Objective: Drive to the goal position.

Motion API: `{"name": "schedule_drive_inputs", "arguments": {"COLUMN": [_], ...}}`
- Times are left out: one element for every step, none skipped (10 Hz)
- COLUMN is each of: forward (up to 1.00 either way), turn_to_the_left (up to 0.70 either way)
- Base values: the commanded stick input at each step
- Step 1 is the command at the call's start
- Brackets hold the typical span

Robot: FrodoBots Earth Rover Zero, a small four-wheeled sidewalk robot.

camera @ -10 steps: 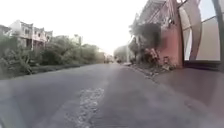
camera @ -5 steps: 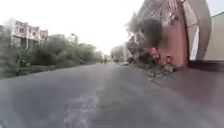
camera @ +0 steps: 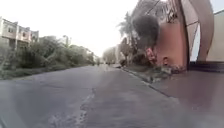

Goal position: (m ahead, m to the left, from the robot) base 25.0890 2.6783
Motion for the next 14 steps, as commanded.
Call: {"name": "schedule_drive_inputs", "arguments": {"forward": [1.0,1.0,1.0,1.0,1.0,1.0,1.0,1.0,1.0,1.0,1.0,1.0,1.0,1.0], "turn_to_the_left": [0.04,0.04,0.04,0.04,0.04,0.04,0.04,0.04,0.04,0.04,0.04,0.04,0.04,0.04]}}
